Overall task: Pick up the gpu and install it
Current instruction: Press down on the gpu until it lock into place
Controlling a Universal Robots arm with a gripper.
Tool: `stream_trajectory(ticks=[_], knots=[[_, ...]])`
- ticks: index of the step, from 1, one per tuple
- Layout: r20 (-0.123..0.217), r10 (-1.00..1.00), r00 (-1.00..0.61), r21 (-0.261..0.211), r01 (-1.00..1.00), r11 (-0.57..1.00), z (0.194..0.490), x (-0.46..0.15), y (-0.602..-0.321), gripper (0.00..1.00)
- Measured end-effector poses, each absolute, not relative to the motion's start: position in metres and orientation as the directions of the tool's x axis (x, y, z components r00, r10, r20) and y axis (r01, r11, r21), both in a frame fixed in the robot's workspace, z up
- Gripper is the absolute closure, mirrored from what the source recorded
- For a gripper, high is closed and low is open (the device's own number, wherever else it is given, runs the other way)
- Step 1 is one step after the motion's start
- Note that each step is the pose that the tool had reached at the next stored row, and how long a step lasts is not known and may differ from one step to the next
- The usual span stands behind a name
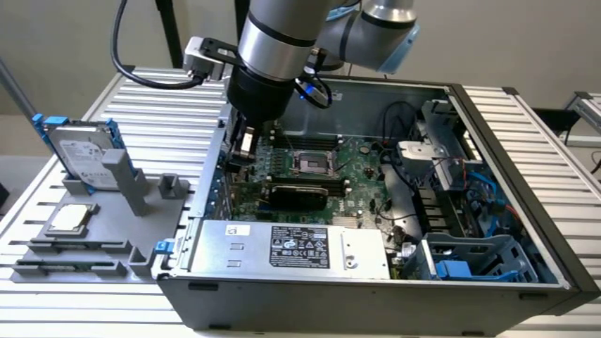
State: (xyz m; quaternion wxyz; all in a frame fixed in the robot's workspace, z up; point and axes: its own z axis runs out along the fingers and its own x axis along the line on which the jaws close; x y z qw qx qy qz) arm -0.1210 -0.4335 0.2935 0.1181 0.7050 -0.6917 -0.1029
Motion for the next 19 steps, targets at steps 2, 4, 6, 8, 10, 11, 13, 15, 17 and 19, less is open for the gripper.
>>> stream_trajectory(ticks=[2,4,6,8,10,11,13,15,17,19], knots=[[0.020,-1.000,0.022,0.309,-0.951,-0.015,0.293,-0.121,-0.433,0.89],[0.022,-1.000,0.022,0.309,-0.951,-0.014,0.292,-0.122,-0.434,0.89],[0.022,-1.000,0.022,0.309,-0.951,-0.014,0.291,-0.122,-0.434,0.89],[0.022,-1.000,0.022,0.309,-0.951,-0.014,0.291,-0.122,-0.433,0.89],[0.020,-1.000,0.022,0.308,-0.951,-0.014,0.293,-0.122,-0.433,0.89],[0.020,-1.000,0.021,0.308,-0.951,-0.014,0.294,-0.122,-0.433,0.89],[0.022,-1.000,0.021,0.309,-0.951,-0.014,0.299,-0.122,-0.433,0.89],[0.022,-1.000,0.022,0.308,-0.951,-0.014,0.302,-0.122,-0.433,0.89],[0.022,-1.000,0.021,0.294,-0.956,-0.014,0.303,-0.122,-0.433,0.89],[0.023,-1.000,0.020,0.259,-0.966,-0.014,0.303,-0.122,-0.433,0.89]])
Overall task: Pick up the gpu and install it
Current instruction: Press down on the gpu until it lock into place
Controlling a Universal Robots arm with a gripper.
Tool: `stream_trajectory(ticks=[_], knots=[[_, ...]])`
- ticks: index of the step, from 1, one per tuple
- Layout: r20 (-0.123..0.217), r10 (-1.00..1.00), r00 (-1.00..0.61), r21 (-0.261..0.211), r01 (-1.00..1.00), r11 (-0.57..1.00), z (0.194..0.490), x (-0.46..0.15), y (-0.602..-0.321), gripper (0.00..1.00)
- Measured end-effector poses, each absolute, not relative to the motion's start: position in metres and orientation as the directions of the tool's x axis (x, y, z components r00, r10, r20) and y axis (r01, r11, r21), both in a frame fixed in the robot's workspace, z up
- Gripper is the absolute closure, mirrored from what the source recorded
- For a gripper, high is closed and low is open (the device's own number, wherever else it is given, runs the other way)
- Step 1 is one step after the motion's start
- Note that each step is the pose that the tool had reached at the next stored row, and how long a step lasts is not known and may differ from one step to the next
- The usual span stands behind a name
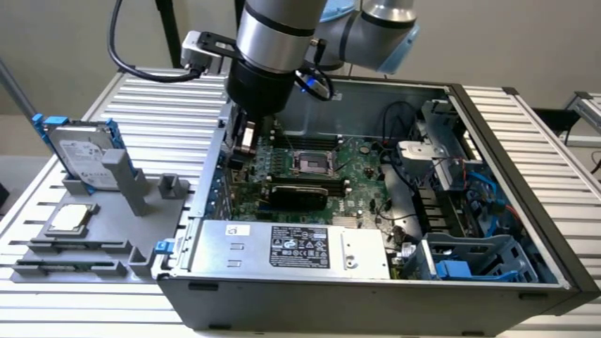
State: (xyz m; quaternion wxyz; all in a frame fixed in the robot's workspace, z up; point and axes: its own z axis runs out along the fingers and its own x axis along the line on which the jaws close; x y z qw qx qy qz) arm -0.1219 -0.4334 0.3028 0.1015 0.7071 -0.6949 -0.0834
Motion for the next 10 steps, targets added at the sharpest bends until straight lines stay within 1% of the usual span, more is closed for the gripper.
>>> stream_trajectory(ticks=[10], knots=[[0.026,-1.000,0.017,0.081,-0.997,-0.015,0.3027,-0.1217,-0.4334,0.89]])
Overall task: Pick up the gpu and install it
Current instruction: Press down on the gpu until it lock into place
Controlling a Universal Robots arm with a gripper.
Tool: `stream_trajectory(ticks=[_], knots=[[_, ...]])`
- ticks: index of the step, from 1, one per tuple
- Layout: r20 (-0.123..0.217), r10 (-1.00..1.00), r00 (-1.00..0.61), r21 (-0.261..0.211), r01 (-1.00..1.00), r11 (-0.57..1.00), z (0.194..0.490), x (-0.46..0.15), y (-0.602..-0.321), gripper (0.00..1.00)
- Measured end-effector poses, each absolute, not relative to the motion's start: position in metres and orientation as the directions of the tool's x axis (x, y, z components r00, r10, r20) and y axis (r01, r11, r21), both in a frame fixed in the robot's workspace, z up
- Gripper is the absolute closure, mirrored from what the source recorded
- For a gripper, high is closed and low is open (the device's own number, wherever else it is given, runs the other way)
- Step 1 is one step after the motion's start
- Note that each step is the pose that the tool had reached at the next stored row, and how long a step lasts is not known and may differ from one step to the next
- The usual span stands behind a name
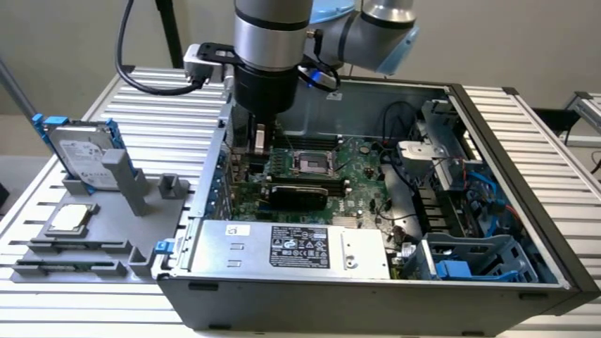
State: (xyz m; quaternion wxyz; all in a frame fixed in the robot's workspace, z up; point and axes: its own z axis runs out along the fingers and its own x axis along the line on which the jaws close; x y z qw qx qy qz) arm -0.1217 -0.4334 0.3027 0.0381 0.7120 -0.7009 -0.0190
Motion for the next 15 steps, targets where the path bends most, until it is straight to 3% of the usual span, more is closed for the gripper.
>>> stream_trajectory(ticks=[7,15], knots=[[0.029,-0.999,0.016,-0.045,-0.999,-0.017,0.303,-0.119,-0.433,0.89],[0.028,-0.999,0.016,-0.049,-0.999,-0.017,0.321,-0.101,-0.433,0.89]])
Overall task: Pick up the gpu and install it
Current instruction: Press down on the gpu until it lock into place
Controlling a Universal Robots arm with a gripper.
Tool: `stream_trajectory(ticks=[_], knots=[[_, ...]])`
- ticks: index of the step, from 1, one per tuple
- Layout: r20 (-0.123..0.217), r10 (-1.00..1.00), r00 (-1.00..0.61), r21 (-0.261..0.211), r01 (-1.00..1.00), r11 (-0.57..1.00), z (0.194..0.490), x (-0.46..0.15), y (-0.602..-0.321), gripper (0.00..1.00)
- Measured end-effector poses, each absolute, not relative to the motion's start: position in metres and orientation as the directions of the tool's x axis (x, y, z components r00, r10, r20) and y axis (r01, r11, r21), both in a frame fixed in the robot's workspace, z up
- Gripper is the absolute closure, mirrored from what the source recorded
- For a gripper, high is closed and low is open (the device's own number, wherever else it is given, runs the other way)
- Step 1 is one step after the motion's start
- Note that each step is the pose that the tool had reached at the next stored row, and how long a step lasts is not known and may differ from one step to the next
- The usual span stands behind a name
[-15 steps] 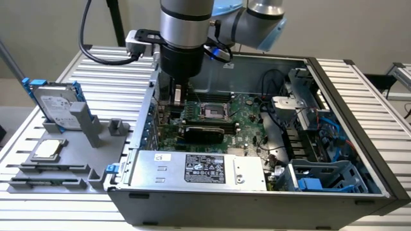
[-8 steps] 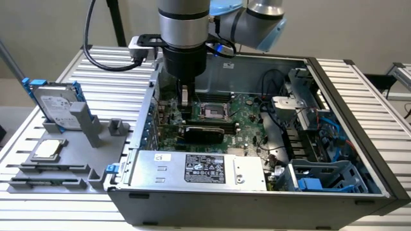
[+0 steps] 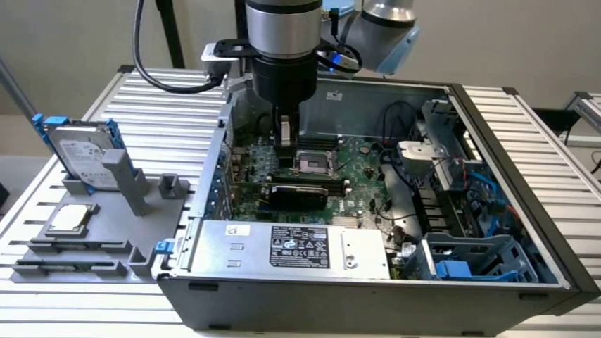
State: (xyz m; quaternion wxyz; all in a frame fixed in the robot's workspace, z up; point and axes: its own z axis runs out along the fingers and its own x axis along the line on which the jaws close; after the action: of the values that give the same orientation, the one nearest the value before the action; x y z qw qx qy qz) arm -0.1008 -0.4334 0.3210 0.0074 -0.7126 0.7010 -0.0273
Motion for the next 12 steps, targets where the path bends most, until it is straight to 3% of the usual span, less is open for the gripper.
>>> stream_trajectory(ticks=[12], knots=[[0.028,-0.999,0.016,-0.032,-0.999,-0.017,0.338,-0.081,-0.434,0.89]])
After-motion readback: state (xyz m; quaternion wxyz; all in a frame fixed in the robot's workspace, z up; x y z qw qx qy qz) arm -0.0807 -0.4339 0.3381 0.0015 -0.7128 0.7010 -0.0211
